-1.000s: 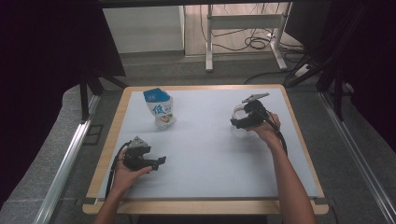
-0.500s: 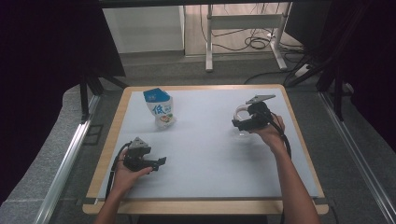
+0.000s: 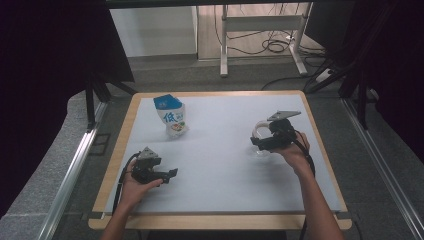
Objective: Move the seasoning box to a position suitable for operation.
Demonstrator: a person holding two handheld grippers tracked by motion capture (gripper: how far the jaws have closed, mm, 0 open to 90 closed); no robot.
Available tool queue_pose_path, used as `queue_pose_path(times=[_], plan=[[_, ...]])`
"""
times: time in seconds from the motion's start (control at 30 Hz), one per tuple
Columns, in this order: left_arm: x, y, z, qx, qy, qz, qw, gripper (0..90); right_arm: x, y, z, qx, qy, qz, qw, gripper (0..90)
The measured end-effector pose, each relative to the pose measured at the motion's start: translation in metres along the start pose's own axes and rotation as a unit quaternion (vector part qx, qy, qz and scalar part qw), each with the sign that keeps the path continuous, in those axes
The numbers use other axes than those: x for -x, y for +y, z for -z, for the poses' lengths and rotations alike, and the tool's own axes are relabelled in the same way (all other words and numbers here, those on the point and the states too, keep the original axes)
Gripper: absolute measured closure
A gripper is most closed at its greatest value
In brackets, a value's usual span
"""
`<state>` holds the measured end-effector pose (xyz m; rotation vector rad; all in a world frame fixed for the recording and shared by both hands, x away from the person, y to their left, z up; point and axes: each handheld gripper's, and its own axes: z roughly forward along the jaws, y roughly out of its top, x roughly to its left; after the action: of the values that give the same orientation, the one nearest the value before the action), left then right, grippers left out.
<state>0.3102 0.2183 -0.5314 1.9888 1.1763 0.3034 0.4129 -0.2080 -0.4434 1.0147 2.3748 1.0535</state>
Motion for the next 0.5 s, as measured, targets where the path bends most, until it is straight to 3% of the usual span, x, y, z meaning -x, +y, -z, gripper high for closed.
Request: queue_pose_path(times=[0.23, 0.5], plan=[[0.001, -0.001, -0.002, -0.003, -0.001, -0.002, 1.0, 15.6, -0.02, -0.018, 0.005, -0.007, 0.012, 0.009, 0.9999, 11.5], [0.0, -0.001, 0.0, -0.003, 0.0, 0.0, 1.0, 15.5, -0.033, -0.029, 0.005, -0.01, 0.013, -0.005, 0.9998, 11.5]])
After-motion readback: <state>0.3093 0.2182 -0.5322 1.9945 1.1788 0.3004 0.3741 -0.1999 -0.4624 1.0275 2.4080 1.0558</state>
